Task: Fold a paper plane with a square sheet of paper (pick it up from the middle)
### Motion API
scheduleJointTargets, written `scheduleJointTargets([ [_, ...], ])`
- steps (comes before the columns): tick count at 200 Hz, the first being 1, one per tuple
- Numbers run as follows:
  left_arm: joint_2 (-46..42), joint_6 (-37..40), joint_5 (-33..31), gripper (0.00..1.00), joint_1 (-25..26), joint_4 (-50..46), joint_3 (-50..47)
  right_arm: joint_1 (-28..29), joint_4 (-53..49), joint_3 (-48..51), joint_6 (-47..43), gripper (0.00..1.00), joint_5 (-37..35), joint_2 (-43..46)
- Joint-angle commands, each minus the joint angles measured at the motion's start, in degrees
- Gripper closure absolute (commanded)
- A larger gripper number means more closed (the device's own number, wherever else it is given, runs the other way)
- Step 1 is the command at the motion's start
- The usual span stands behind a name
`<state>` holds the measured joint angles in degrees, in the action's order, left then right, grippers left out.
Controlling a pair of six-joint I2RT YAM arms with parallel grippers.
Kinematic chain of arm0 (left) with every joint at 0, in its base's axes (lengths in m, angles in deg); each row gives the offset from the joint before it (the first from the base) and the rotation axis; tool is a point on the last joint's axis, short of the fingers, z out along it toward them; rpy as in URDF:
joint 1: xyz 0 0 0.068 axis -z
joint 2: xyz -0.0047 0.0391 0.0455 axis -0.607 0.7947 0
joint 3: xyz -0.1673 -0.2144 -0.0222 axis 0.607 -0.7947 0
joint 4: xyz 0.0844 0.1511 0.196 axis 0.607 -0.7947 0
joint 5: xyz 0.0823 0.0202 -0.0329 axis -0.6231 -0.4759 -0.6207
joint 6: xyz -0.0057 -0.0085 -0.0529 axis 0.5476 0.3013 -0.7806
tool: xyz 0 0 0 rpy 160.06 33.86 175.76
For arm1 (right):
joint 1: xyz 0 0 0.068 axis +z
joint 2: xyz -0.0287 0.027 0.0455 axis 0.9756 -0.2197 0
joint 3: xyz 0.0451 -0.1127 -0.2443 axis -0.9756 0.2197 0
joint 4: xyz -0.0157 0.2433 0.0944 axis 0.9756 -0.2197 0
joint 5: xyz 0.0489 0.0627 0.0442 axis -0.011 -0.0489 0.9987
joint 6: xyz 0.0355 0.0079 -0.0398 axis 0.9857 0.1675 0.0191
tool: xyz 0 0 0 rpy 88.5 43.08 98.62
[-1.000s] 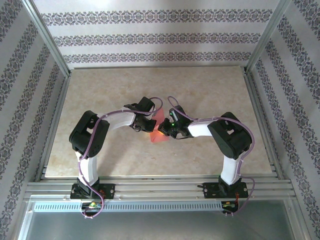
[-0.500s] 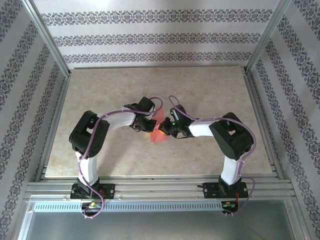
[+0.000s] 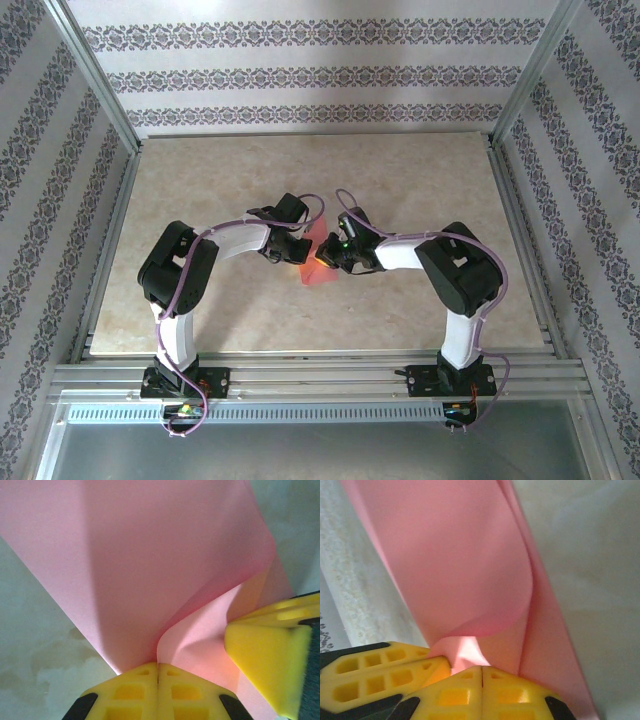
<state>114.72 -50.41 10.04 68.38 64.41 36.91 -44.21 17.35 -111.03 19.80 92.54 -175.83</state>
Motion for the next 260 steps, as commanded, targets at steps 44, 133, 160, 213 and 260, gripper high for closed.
scheduleJointTargets([
  [44, -2.49, 1.13, -0.96, 0.93, -1.02, -5.81, 1.98, -0.37, -6.08, 0.71, -2.22, 0.95, -2.62, -0.79],
  [133, -14.57, -8.35, 0.86, 0.72, -0.96, -4.33, 1.41, -0.32, -7.98, 0.71, -2.13, 0.96, -3.21, -1.46],
  [160, -15.69, -16.27, 8.88, 0.8, -0.82, 2.33, -2.66, -0.45, -8.23, 0.79, -2.35, 0.96, -3.37, -1.33],
  [213, -12.18, -24.5, 12.48, 1.0, -0.53, 7.78, -6.49, -0.36, -8.24, 0.71, -2.26, 0.96, -3.46, -1.48],
  [260, -7.22, -23.56, 12.29, 1.0, 0.55, 5.9, -5.22, -0.32, -8.41, 0.7, -2.18, 0.96, -3.37, -1.38],
])
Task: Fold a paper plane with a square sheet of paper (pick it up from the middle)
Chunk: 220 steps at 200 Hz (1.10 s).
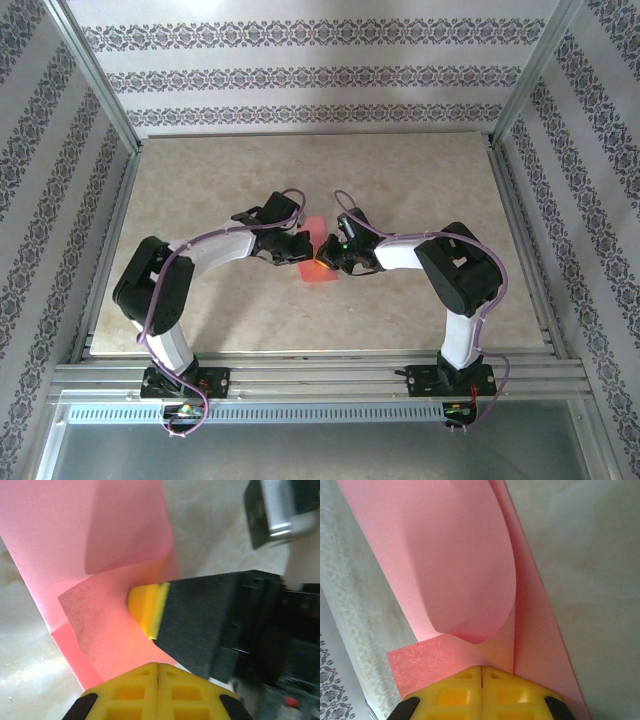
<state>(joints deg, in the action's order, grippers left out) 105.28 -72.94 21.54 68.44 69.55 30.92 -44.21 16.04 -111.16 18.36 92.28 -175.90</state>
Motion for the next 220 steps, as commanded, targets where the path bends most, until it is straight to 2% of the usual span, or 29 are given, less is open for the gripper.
scheduleJointTargets([
  [1, 2.34, -0.99, 0.8, 1.0, 0.53, 0.76, 0.75, -0.32, -7.1, 0.84, -0.73, 0.96, -3.11, -1.33],
  [124, 4.02, 1.93, 2.04, 1.0, 1.39, -1.85, -2.05, -0.23, -7.36, 0.66, -0.73, 0.96, -3.02, -1.47],
  [220, 4.97, 3.09, 0.07, 1.0, 2.5, -2.65, -2.75, 0.03, -7.49, 0.75, -0.64, 0.96, -2.85, -1.61],
])
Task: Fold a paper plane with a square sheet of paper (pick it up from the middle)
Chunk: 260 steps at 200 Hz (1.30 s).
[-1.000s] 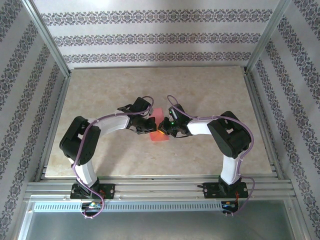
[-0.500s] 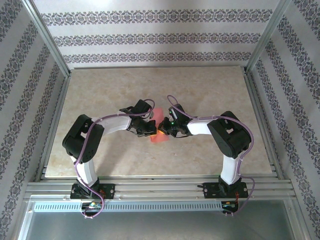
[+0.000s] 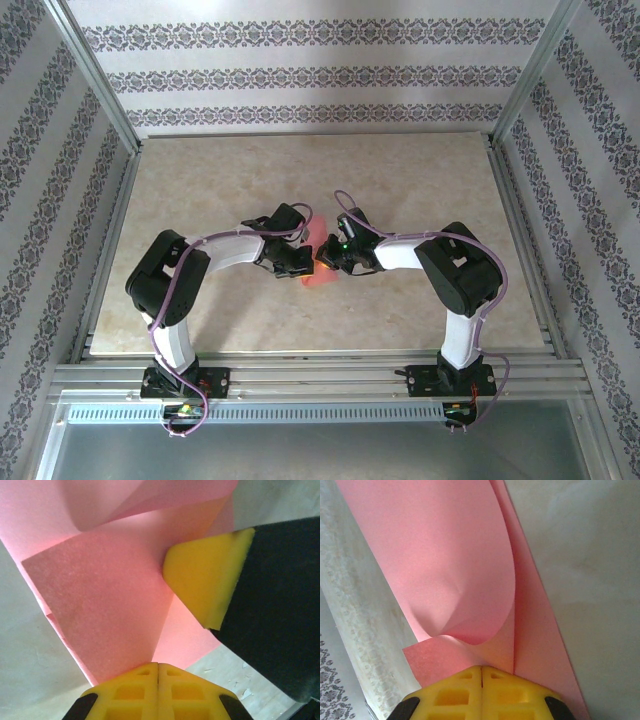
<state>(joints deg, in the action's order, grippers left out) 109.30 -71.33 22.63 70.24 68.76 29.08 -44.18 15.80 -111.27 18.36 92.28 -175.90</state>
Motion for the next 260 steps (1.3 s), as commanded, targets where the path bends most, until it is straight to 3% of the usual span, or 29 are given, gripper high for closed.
scheduleJointTargets([
  [1, 0.96, 1.48, -1.05, 1.0, 0.71, -1.87, -0.88, 0.01, -7.27, 0.81, -0.64, 0.96, -2.85, -1.61],
  [106, 1.77, 2.42, -3.61, 1.0, 1.15, -2.81, -2.61, 0.08, -7.51, 0.51, -0.52, 0.96, -2.67, -1.87],
  [172, -1.97, 3.12, -2.75, 1.0, 2.29, -4.74, -5.56, 0.14, -7.56, 0.42, -0.39, 0.96, -2.71, -2.14],
  [260, -7.14, 2.72, -6.2, 1.0, 2.56, -7.53, -7.89, 0.27, -7.47, 0.37, -0.47, 0.96, -2.56, -2.41],
])
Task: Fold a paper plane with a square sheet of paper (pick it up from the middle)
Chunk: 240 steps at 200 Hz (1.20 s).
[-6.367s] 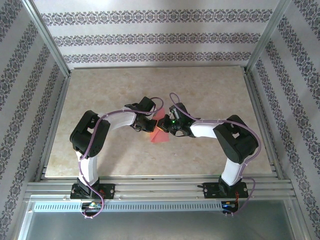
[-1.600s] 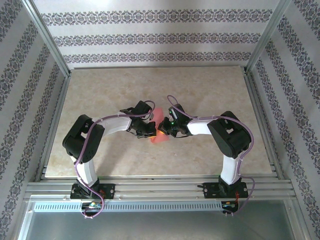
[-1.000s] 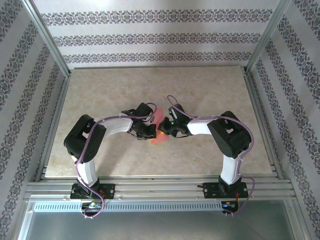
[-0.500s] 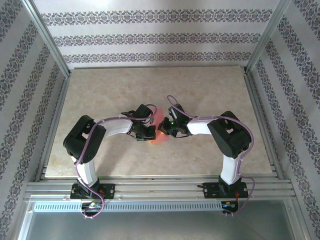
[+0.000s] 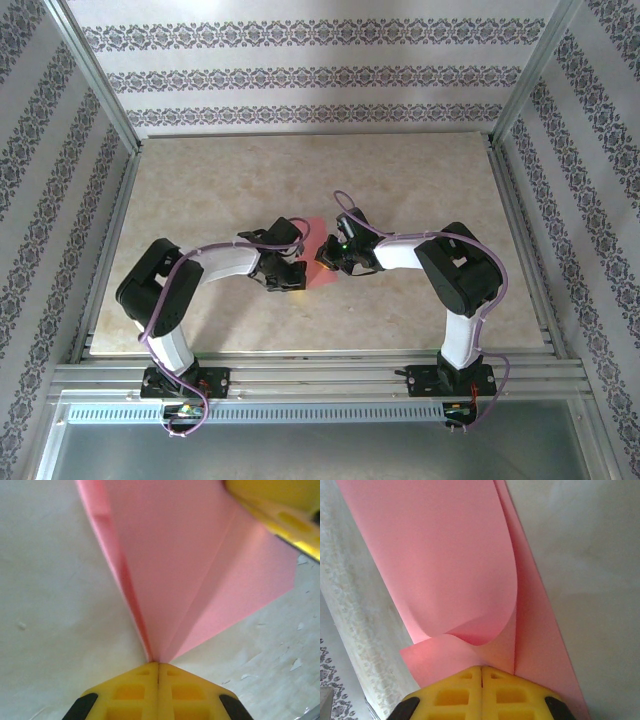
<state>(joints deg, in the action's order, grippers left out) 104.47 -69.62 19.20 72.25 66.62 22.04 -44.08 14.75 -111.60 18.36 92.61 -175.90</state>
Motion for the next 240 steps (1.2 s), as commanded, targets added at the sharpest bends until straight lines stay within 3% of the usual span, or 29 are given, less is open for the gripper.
scheduleJointTargets([
  [1, -2.43, 0.97, -2.8, 1.0, 0.55, -5.37, -0.8, 0.12, -6.42, 0.72, -0.43, 0.96, -2.9, -2.41],
  [55, -8.16, -3.81, -3.37, 1.0, 0.46, 2.6, 0.56, 0.2, -6.33, 0.75, -0.53, 0.96, -2.82, -2.32],
  [128, -0.95, -5.92, -3.44, 1.0, 0.46, 6.83, 3.11, 0.38, -6.16, 0.68, -0.5, 0.96, -2.65, -2.19],
  [240, 2.89, -5.31, -4.84, 1.0, 0.57, 5.45, 2.43, 0.57, -6.07, -0.35, -0.48, 0.95, -2.03, -2.41],
])
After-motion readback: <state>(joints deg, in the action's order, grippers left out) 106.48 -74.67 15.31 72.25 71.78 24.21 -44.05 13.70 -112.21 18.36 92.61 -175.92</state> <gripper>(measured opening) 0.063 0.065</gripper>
